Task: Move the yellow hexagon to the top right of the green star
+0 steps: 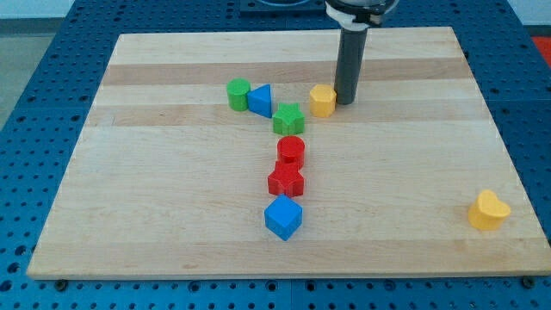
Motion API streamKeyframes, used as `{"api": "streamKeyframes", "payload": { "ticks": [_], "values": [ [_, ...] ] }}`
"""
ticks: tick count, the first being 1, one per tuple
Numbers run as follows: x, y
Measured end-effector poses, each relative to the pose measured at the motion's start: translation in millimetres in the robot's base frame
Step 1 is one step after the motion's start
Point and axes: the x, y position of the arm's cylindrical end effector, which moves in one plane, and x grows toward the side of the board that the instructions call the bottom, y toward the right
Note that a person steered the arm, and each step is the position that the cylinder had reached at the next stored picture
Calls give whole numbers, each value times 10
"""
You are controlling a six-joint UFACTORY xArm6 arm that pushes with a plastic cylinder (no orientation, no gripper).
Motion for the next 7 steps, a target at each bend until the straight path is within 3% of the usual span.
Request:
{"api": "streamKeyframes", "payload": {
  "ticks": [7],
  "values": [
    [26,-140]
  ]
}}
